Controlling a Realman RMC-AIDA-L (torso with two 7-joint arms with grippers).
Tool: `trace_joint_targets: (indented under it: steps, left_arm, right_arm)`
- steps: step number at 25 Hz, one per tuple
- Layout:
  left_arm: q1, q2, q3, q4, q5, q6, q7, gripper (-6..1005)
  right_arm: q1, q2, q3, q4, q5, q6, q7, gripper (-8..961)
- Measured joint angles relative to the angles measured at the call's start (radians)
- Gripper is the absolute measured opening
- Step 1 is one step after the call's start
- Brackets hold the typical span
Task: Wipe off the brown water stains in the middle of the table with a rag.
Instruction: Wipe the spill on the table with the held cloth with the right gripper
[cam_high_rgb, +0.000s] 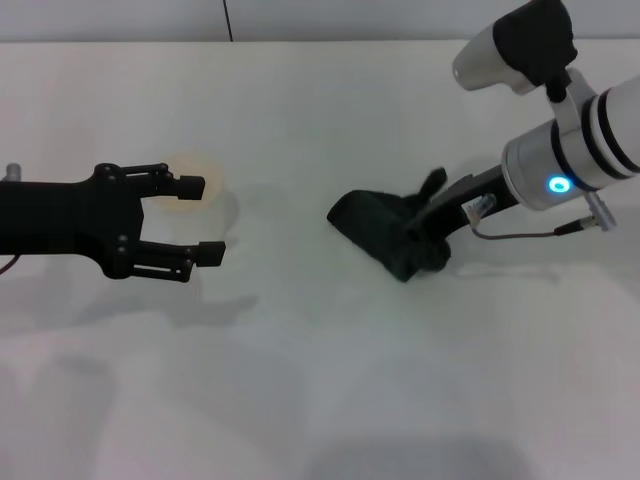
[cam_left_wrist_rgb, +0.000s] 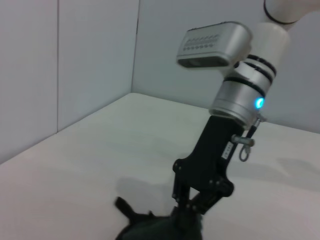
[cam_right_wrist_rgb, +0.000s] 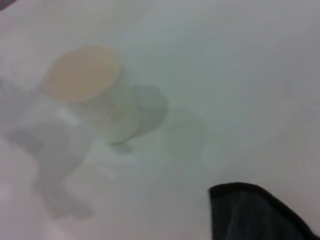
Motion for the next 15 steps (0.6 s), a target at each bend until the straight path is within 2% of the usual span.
trace_joint_targets:
  steps: [7, 15]
  left_arm:
    - [-0.005, 0.000, 0.000, 0.000, -0.001, 0.000, 0.000, 891]
    - [-0.014, 0.000, 0.000, 0.000, -0.001, 0.000, -0.001, 891]
  right_arm:
    - [-0.056, 0.001, -0.014, -0.106, 0.044, -0.072, 0.002, 56]
    - [-0.054, 0.001, -0.038, -0.112, 0.062, -0.125, 0.002, 56]
